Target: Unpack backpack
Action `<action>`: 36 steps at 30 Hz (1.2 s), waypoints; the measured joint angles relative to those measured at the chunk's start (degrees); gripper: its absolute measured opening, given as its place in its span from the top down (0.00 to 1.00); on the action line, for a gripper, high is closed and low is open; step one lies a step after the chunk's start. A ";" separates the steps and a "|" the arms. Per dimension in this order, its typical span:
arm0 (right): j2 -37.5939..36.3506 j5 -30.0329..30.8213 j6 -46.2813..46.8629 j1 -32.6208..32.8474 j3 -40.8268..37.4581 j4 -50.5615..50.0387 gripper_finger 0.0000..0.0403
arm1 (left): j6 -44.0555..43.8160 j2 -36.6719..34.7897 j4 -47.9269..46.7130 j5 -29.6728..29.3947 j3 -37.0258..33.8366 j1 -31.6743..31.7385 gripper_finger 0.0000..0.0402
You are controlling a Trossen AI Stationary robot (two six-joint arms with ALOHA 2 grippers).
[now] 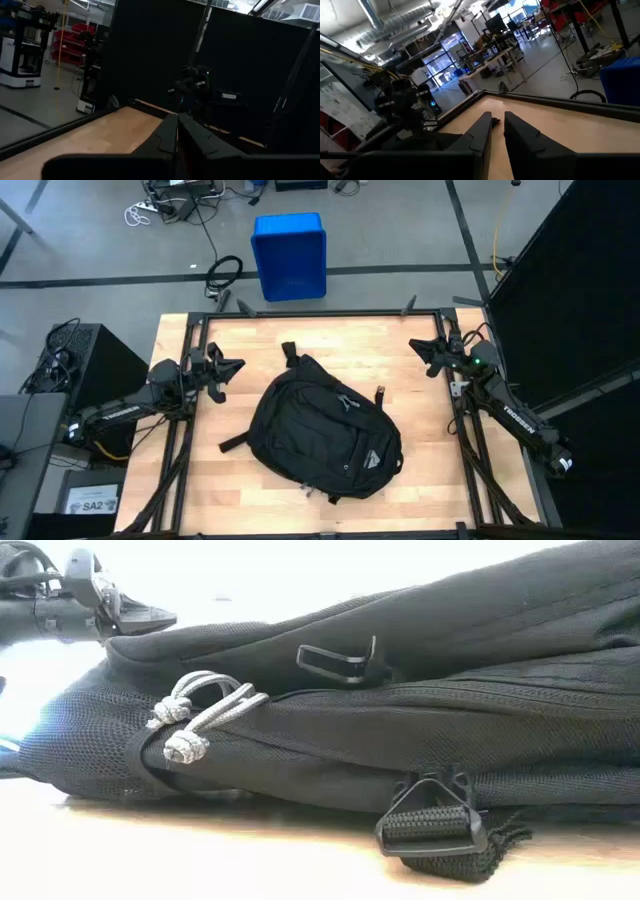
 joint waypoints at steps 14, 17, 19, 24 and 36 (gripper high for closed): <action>0.00 0.01 0.00 0.01 -0.02 -0.01 0.93 | 0.02 0.01 0.00 0.00 0.00 0.00 1.00; 0.00 0.01 0.00 0.01 -0.02 -0.01 0.92 | 0.01 0.01 0.00 0.01 0.00 0.00 1.00; 0.00 0.02 0.00 0.02 -0.02 -0.02 0.92 | 0.00 0.02 0.00 0.01 0.00 0.00 1.00; 0.00 0.00 0.00 0.02 -0.02 -0.02 0.94 | 0.00 0.02 0.00 0.02 0.00 0.00 1.00; 0.00 0.02 0.00 0.00 -0.02 -0.02 0.92 | 0.00 0.00 0.00 0.02 0.00 0.00 1.00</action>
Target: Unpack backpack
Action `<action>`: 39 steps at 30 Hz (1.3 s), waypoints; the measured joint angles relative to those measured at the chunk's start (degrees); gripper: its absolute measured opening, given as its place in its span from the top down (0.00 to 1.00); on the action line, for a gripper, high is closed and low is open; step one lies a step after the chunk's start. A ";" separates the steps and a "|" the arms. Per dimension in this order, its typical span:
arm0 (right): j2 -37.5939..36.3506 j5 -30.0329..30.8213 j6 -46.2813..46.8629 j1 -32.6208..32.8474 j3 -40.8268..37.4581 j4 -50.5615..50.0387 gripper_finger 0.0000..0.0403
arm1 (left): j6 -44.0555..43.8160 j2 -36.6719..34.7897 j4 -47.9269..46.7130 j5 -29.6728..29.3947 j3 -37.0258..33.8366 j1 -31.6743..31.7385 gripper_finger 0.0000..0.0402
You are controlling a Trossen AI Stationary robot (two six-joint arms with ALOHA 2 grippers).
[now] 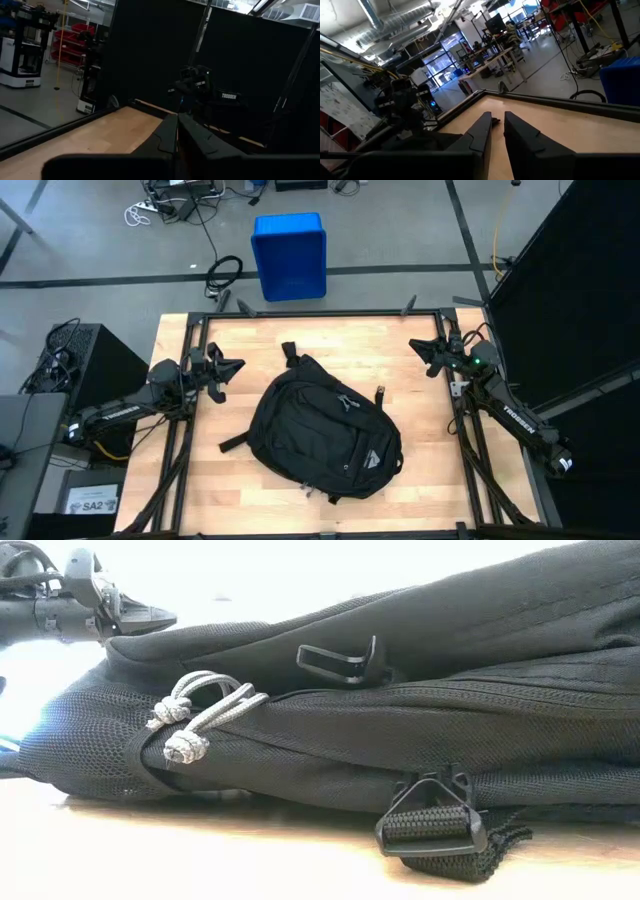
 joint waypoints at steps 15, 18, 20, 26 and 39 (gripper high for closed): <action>-0.01 0.00 0.00 0.02 0.01 0.02 0.92 | 0.00 0.00 0.00 0.00 0.00 0.00 1.00; 0.00 -0.02 0.00 0.01 0.00 0.01 0.93 | 0.00 0.00 0.00 0.00 0.00 0.00 1.00; 0.00 0.00 0.00 0.00 0.02 0.02 0.93 | 0.01 0.00 0.00 -0.01 0.00 0.00 1.00; 0.00 -0.01 0.00 0.01 0.00 0.01 0.93 | 0.01 0.01 0.00 -0.01 0.00 0.00 1.00; 0.00 0.00 0.00 0.02 0.00 0.00 0.94 | 0.01 0.01 0.00 -0.01 0.00 0.00 1.00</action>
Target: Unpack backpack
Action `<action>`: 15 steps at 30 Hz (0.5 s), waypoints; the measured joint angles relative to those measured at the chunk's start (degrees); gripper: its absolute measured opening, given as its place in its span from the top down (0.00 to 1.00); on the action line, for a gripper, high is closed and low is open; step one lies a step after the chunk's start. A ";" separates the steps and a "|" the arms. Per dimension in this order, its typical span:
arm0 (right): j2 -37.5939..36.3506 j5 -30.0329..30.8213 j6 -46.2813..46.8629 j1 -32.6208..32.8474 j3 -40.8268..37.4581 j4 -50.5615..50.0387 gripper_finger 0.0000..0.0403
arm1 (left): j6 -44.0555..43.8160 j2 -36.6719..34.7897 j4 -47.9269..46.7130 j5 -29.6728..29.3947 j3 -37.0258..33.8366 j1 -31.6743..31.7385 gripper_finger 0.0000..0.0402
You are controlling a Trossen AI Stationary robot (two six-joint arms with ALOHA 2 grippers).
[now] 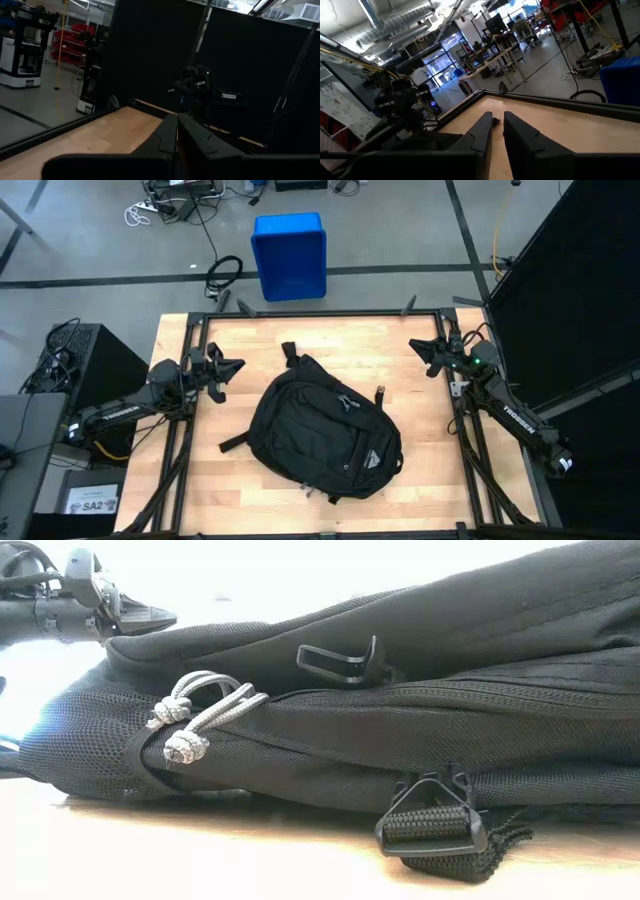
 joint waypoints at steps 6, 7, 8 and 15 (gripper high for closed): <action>0.00 -0.02 0.00 0.00 0.00 0.02 0.93 | 0.01 -0.01 0.00 0.01 0.00 0.00 1.00; 0.00 -0.01 0.00 0.00 0.01 0.01 0.93 | 0.01 0.01 0.00 -0.01 0.00 0.00 1.00; 0.00 -0.01 0.00 -0.01 0.00 0.02 0.92 | -0.01 0.01 0.00 0.01 0.00 0.00 1.00; 0.00 0.00 0.00 0.00 0.02 0.02 0.93 | -0.01 0.00 0.00 0.01 0.00 0.00 1.00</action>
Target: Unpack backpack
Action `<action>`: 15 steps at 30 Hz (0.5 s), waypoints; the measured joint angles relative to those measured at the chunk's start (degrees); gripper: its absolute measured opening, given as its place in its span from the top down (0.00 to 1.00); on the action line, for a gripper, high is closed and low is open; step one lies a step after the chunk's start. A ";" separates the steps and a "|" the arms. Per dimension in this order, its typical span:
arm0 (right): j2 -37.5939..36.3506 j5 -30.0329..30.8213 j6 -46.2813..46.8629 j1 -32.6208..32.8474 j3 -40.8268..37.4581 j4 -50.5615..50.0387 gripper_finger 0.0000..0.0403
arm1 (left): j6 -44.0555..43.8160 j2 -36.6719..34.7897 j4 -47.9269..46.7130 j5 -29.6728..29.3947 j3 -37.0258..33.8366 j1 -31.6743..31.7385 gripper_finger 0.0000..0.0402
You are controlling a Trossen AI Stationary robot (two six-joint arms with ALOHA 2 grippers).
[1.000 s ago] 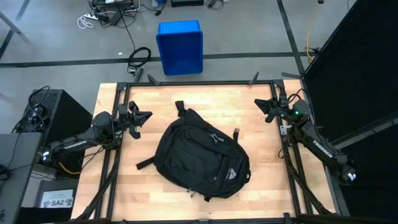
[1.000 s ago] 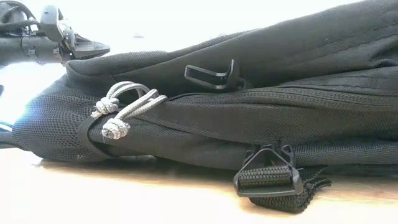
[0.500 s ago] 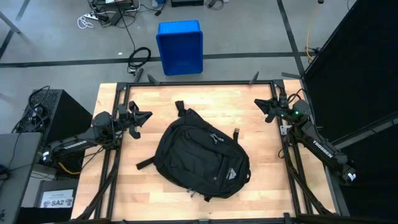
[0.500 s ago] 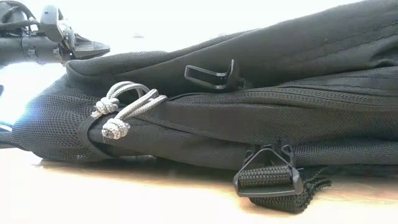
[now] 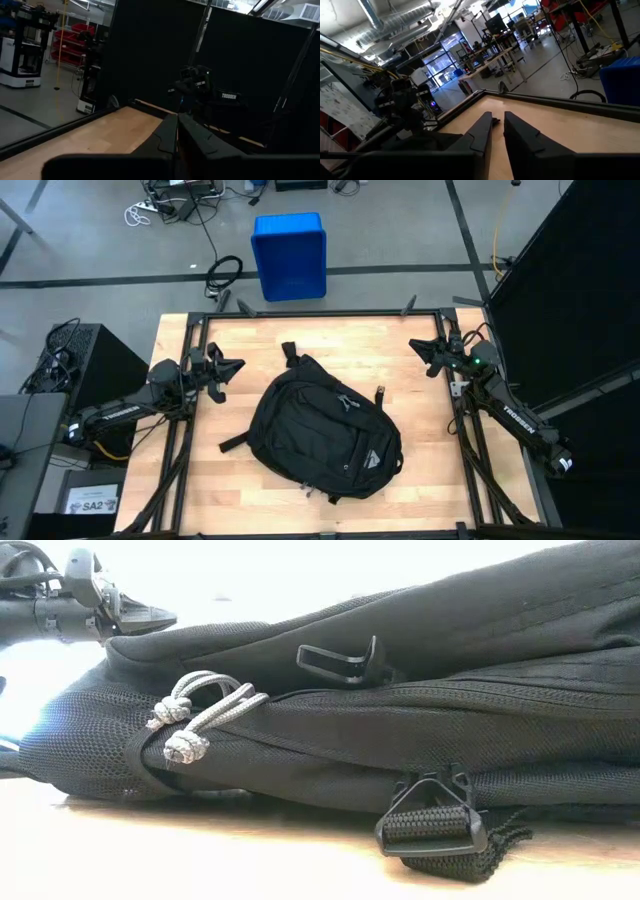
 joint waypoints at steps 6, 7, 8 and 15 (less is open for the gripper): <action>0.00 -0.01 0.00 -0.02 -0.01 0.00 0.93 | 0.02 -0.01 0.00 0.00 0.00 0.00 1.00; 0.00 -0.01 0.00 -0.02 0.00 0.00 0.93 | 0.02 -0.01 0.00 0.00 0.00 0.00 1.00; 0.00 -0.01 0.00 0.00 -0.01 0.00 0.93 | 0.02 -0.01 0.00 -0.02 0.00 0.00 1.00; 0.00 0.00 0.00 -0.02 -0.02 -0.02 0.93 | 0.02 -0.01 0.05 0.00 0.00 0.00 1.00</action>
